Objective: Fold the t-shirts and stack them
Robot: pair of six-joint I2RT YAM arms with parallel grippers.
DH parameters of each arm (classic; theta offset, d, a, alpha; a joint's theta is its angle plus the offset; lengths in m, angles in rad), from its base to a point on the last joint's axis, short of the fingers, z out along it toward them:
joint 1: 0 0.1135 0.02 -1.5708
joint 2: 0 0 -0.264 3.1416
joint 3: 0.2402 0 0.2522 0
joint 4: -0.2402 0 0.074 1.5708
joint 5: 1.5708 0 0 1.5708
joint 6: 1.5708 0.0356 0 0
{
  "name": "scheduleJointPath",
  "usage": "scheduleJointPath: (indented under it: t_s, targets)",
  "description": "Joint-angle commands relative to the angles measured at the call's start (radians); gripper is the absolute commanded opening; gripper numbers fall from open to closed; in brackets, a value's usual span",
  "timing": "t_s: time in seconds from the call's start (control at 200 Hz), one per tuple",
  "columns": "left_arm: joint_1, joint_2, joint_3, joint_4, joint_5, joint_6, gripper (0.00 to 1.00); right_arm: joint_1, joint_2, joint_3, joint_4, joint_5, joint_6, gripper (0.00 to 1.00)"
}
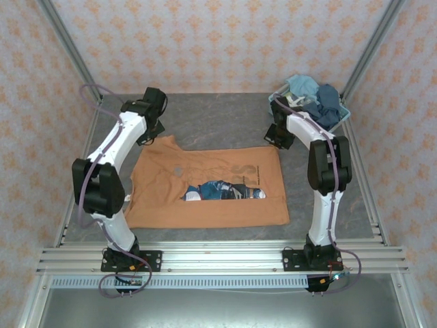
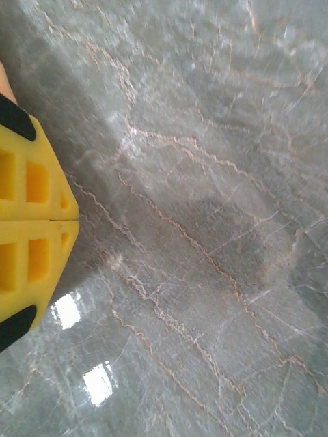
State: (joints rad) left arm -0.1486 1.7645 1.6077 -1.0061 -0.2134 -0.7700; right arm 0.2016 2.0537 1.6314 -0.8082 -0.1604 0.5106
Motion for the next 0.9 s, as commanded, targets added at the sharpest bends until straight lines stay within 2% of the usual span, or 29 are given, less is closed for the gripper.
scheduleJointPath:
  t_s: [0.0, 0.44, 0.746, 0.891]
  targets:
    - [0.001, -0.097, -0.077, -0.065, -0.015, -0.065, 0.00, 0.006, -0.088, -0.040, -0.039, 0.027, -0.020, 0.00]
    - [0.002, -0.523, -0.440, -0.207, -0.026, -0.223, 0.00, 0.060, -0.362, -0.354, -0.003, 0.113, -0.018, 0.00]
    - [0.001, -0.708, -0.636, -0.297, 0.037, -0.283, 0.00, 0.102, -0.478, -0.537, 0.015, 0.119, 0.028, 0.00]
    - [-0.005, -0.716, -0.700, -0.271, 0.102, -0.294, 0.00, 0.107, -0.525, -0.576, -0.006, 0.143, 0.045, 0.00]
